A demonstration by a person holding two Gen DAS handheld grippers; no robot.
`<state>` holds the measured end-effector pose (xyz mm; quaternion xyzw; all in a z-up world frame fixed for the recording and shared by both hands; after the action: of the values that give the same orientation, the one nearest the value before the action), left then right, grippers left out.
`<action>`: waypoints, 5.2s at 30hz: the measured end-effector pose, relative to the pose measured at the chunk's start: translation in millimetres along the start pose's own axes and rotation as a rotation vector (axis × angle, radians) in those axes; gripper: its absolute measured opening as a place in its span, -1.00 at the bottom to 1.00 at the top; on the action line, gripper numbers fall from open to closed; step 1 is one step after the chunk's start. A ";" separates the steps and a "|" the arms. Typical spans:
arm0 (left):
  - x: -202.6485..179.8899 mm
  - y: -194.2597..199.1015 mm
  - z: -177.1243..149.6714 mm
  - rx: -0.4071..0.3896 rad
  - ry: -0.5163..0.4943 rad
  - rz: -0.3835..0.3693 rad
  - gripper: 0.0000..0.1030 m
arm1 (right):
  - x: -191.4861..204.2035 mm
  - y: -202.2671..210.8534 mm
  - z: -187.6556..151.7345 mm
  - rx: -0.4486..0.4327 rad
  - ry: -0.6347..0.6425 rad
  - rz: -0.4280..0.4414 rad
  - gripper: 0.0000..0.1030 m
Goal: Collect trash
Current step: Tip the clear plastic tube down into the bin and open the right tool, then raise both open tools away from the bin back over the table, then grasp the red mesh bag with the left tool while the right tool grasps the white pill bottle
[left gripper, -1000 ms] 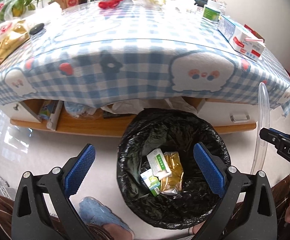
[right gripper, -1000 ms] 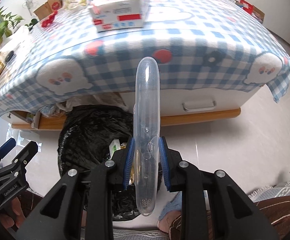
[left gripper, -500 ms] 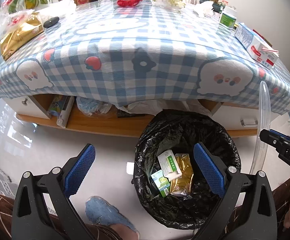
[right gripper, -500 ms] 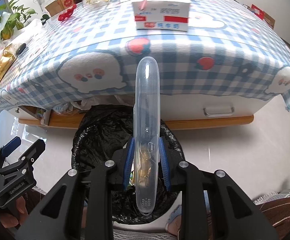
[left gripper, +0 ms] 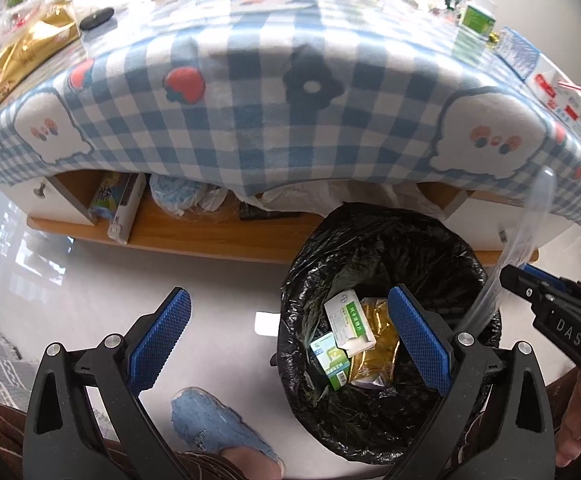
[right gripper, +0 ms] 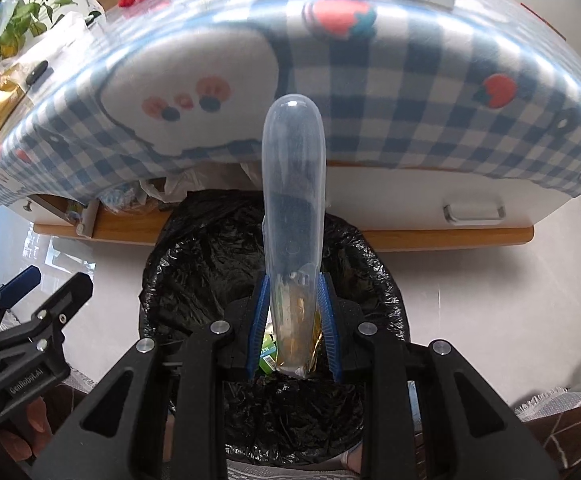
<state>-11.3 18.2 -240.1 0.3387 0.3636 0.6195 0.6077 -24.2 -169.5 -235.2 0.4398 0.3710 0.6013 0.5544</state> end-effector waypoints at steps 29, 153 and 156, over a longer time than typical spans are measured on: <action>6.2 -32.5 -6.7 0.023 -0.022 0.027 0.88 | 24.8 -37.2 -8.7 0.029 0.078 0.001 -0.44; 25.8 -13.3 358.6 -0.196 -0.008 0.068 0.86 | -42.4 74.1 303.7 -0.331 0.064 -0.111 0.55; 27.0 -23.5 369.9 -0.182 -0.014 0.091 0.86 | -44.7 67.8 308.7 -0.320 0.055 -0.113 0.53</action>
<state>318.5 59.5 -73.7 0.3026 0.2861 0.6744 0.6098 242.9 -234.1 -72.9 0.3077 0.3096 0.6323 0.6401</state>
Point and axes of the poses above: each gripper's, at about its wrist camera, not at the fingertips, and y roughly against the way its jaws point, x to its left, z to its top, the point moved 5 cm from there along -y, roughly the way its jaws point, and after that the axes turned 3 degrees about -x, right-handed, at the moved point
